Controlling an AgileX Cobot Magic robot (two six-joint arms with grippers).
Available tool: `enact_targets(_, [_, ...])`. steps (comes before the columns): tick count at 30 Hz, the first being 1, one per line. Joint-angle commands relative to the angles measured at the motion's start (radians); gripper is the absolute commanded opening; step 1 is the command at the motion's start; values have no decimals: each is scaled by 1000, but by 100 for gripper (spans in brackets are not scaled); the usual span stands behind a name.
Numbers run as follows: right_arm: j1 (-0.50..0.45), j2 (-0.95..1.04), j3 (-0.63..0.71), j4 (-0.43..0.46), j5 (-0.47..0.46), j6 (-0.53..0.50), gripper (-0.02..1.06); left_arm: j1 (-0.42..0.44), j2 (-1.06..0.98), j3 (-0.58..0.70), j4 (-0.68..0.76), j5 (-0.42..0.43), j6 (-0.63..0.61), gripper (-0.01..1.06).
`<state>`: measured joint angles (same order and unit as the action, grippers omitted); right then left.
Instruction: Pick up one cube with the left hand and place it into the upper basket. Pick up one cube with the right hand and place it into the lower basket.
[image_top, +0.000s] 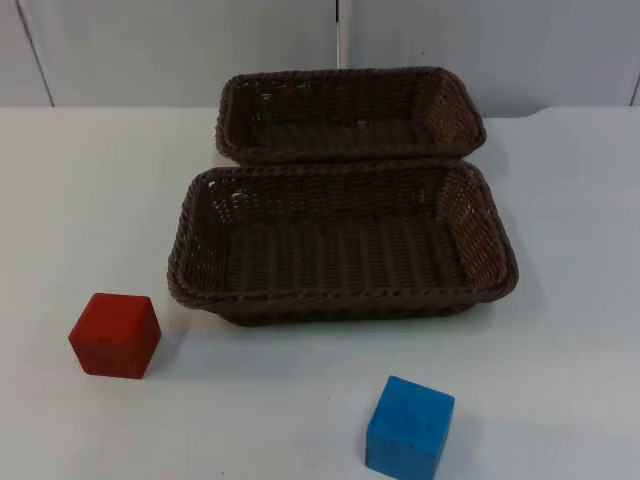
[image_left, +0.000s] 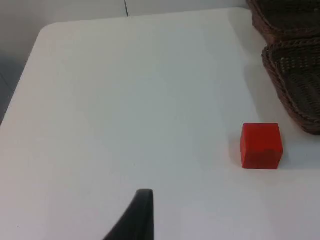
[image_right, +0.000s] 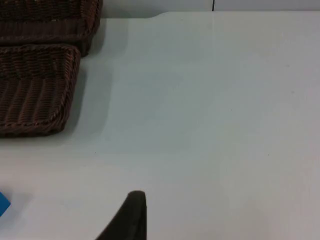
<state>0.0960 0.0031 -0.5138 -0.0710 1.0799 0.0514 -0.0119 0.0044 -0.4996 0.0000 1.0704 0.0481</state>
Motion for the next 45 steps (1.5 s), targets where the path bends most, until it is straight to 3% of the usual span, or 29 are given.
enact_targets(1, [-6, -3, -2, 5, 0, -1, 105, 3, -4, -6, -13, -8, -4, 105])
enact_targets(18, [-6, -3, -2, 8, 0, -1, 105, 3, 52, -35, -147, -28, -4, 105])
enact_targets(45, [-6, -3, -2, 8, 0, -1, 105, 3, 98, -35, -156, -79, 20, 105])
